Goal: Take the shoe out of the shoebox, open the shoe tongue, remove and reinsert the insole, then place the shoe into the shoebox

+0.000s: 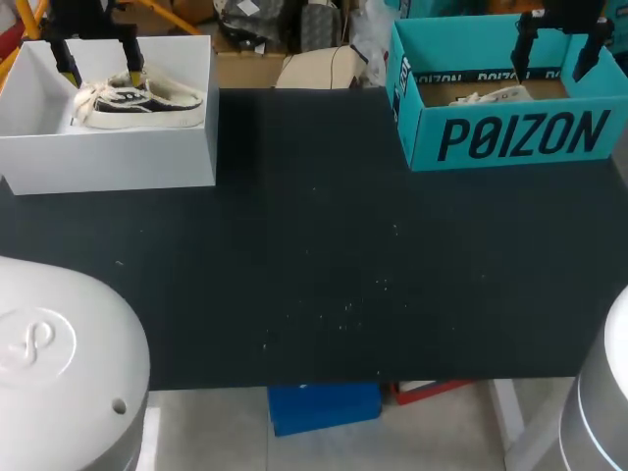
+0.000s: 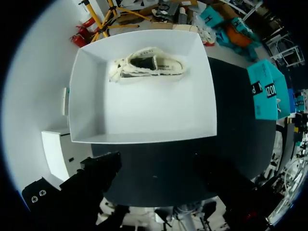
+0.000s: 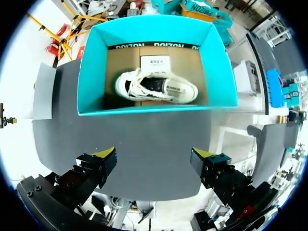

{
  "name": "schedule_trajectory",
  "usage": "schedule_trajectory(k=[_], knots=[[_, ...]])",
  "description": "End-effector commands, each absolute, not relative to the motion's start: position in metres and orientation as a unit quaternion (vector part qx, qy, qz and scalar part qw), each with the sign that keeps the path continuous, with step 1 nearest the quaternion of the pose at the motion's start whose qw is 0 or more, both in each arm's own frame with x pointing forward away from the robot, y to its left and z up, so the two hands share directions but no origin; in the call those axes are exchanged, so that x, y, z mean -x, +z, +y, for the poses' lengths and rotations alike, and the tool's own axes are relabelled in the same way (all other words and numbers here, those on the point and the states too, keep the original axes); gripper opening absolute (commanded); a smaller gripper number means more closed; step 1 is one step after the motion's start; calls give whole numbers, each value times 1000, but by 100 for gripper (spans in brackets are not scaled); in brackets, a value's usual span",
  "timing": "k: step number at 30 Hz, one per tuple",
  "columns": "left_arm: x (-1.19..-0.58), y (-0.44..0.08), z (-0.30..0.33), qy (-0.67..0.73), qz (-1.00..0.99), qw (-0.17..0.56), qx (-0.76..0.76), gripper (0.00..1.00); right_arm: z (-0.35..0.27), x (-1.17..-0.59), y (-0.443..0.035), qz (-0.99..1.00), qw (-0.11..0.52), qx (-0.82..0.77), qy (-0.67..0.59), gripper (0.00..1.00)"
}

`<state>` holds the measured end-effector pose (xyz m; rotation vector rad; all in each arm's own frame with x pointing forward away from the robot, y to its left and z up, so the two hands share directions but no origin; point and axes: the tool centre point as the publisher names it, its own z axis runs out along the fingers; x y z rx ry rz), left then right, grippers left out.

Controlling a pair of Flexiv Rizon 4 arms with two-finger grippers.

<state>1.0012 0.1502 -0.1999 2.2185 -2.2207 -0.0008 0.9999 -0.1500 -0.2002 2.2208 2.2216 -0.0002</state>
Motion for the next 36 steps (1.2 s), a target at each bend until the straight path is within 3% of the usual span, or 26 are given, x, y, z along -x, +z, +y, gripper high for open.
schedule_trajectory(k=[1, 13, 19, 23, 25, 36], knots=[[-1001, -200, 150, 0, -707, 1, -707, 100, -150, -1000, -200, 707, 0, -707, 0, 100], [-1000, -197, 165, 20, -760, -5, -649, 100, -150, -1000, -200, 707, 0, -707, 0, 100], [-1000, -197, 183, 71, -849, 4, -523, 100, -150, -1000, -200, 707, 0, -707, 0, 100], [-999, -199, 195, 76, -934, 50, -345, 100, -150, -1000, -200, 707, 0, -707, 0, 100], [-1005, -199, 201, 19, -947, -26, -320, 100, -150, -1000, -200, 707, 0, -707, 0, 100], [-1005, -199, 201, 19, -947, -26, -320, 100, -150, -1000, -200, 707, 0, -707, 0, 100]])
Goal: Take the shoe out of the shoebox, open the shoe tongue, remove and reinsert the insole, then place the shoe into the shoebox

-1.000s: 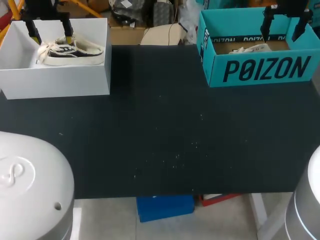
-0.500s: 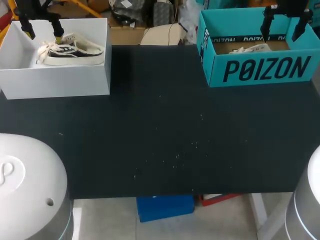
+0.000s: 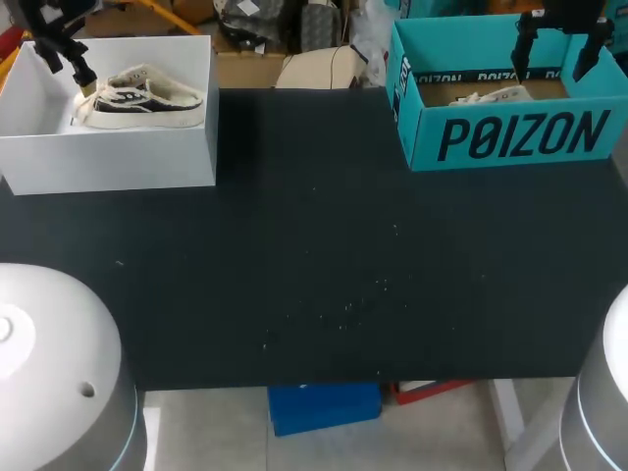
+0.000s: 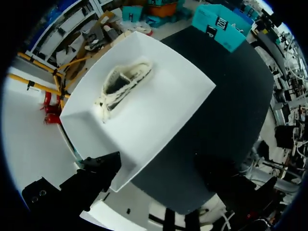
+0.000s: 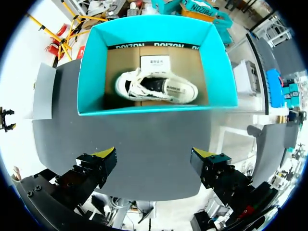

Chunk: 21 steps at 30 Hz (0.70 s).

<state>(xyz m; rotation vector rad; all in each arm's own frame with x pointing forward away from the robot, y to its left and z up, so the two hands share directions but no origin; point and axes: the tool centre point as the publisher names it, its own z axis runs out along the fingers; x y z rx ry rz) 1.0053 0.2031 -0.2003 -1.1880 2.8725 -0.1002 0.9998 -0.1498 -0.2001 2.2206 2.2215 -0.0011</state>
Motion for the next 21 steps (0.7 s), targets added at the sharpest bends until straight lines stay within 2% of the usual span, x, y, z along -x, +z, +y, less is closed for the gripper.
schedule_trajectory(k=[1, 8, 9, 10, 11, 12, 13, 14, 15, 17, 20, 21], knots=[[-1009, -204, 199, -19, 953, 12, 302, 100, -150, -1000, -200, 707, 0, -707, 0, 100], [-1053, -220, 209, -31, 975, -45, 214, 100, -150, -1000, -200, 707, 0, -707, 0, 100], [-1059, -225, 210, -26, 978, -52, 202, 75, -150, -1000, -200, 707, 0, -707, 0, 100], [-1064, -229, 211, -19, 978, -50, 203, 61, -150, -1000, -200, 707, 0, -707, 0, 100], [-1071, -233, 213, -13, 979, -51, 197, 62, -150, -1000, -200, 707, 0, -707, 0, 100], [-1076, -237, 213, -10, 980, -52, 193, 71, -150, -1000, -200, 707, 0, -707, 0, 100], [-1082, -241, 213, -8, 981, -53, 188, 71, -150, -1000, -200, 707, 0, -707, 0, 100], [-1088, -246, 213, -3, 982, -55, 180, 58, -150, -1000, -200, 707, 0, -707, 0, 100], [-1094, -251, 212, 2, 984, -59, 170, 51, -150, -1000, -200, 707, 0, -707, 0, 100], [-1105, -261, 210, 3, 985, -57, 162, 52, -150, -1000, -200, 707, 0, -707, 0, 100], [-1118, -271, 208, 2, 987, -55, 154, 69, -150, -1000, -200, 707, 0, -707, 0, 100], [-1123, -275, 207, 1, 987, -53, 153, 71, -150, -1000, -200, 707, 0, -707, 0, 100]])
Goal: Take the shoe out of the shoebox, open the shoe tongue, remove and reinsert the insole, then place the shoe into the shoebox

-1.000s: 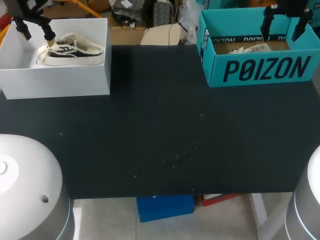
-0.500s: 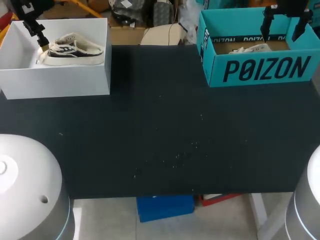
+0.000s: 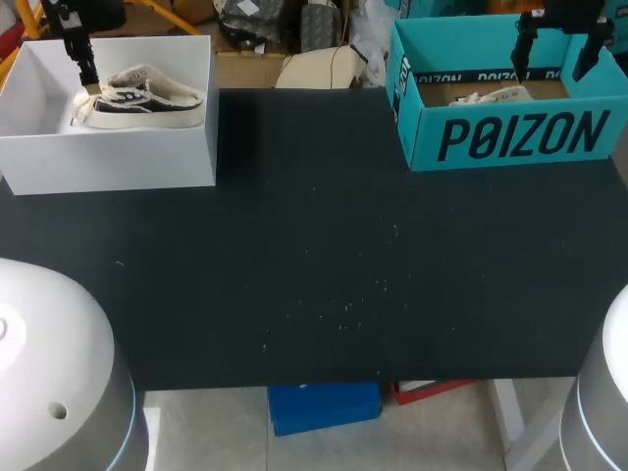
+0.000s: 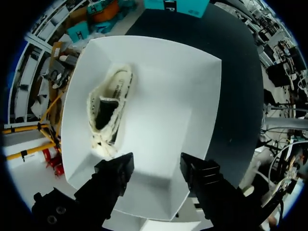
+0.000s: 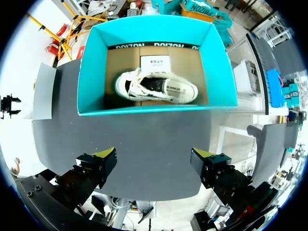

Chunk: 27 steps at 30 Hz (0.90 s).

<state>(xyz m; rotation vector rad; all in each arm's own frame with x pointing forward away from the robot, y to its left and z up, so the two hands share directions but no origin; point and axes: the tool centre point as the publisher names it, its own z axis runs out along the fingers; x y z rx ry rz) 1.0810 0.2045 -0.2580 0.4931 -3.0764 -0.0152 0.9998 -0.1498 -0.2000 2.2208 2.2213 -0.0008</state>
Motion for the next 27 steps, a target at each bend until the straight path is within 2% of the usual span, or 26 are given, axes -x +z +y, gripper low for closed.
schedule_trajectory(k=[1, 12, 15, 19, 22, 27], knots=[[-1127, -278, 206, -2, -987, 53, -154, 71, -150, -1000, -200, 707, 0, -707, 0, 100], [-1164, -317, 196, -12, -993, 46, -107, 79, -150, -1000, -200, 707, 0, -707, 0, 100], [-1168, -327, 191, -17, -994, 48, -97, 78, -150, -1000, -200, 707, 0, -707, 0, 100], [-1171, -341, 183, -19, -995, 52, -88, 75, -150, -1000, -200, 707, 0, -707, 0, 100], [-1171, -354, 177, -21, -995, 60, -78, 59, -150, -1000, -200, 707, 0, -707, 0, 100], [-1169, -374, 170, -21, -995, 68, -71, 56, -150, -1000, -200, 707, 0, -707, 0, 100]])
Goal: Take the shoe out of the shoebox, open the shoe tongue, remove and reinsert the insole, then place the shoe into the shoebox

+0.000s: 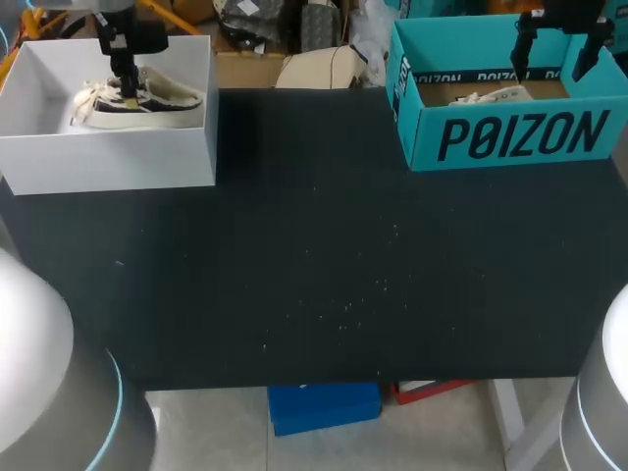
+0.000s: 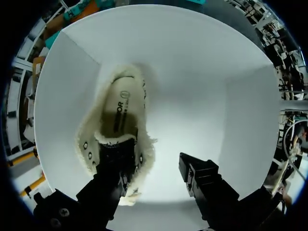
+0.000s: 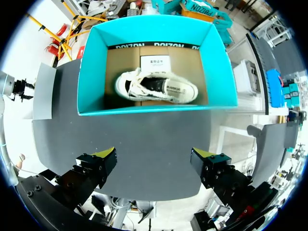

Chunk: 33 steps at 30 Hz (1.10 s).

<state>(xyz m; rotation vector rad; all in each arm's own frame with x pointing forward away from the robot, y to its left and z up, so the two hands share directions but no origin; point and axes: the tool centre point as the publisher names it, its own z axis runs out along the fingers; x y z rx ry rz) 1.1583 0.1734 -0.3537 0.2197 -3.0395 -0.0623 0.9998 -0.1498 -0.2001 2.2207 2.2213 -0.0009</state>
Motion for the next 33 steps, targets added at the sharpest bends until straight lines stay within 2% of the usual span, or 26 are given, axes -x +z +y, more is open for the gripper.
schedule_trajectory(k=[1, 6, 13, 14, 15, 16, 24, 33], knots=[[-1169, -379, 169, -22, -995, 69, -71, 56, -150, -1000, -200, 707, 0, -707, 0, 100], [-1171, -397, 170, -22, -995, 73, -71, 56, -150, -1000, -200, 707, 0, -707, 0, 100], [-1178, -414, 172, -22, -994, 69, -76, 37, -150, -1000, -200, 707, 0, -707, 0, 100], [-1178, -415, 172, -18, -995, 68, -74, 31, -150, -1000, -200, 707, 0, -707, 0, 100], [-1179, -416, 172, -21, -995, 64, -72, 19, -150, -1000, -200, 707, 0, -707, 0, 100], [-1179, -416, 172, -24, -995, 62, -71, 0, -150, -1000, -200, 707, 0, -707, 0, 100], [-1171, -393, 179, -33, -996, 52, -70, 0, -150, -1000, -200, 707, 0, -707, 0, 100], [-1152, -316, 190, -43, -995, 8, -85, 0, -150, -1000, -200, 707, 0, -707, 0, 100]])
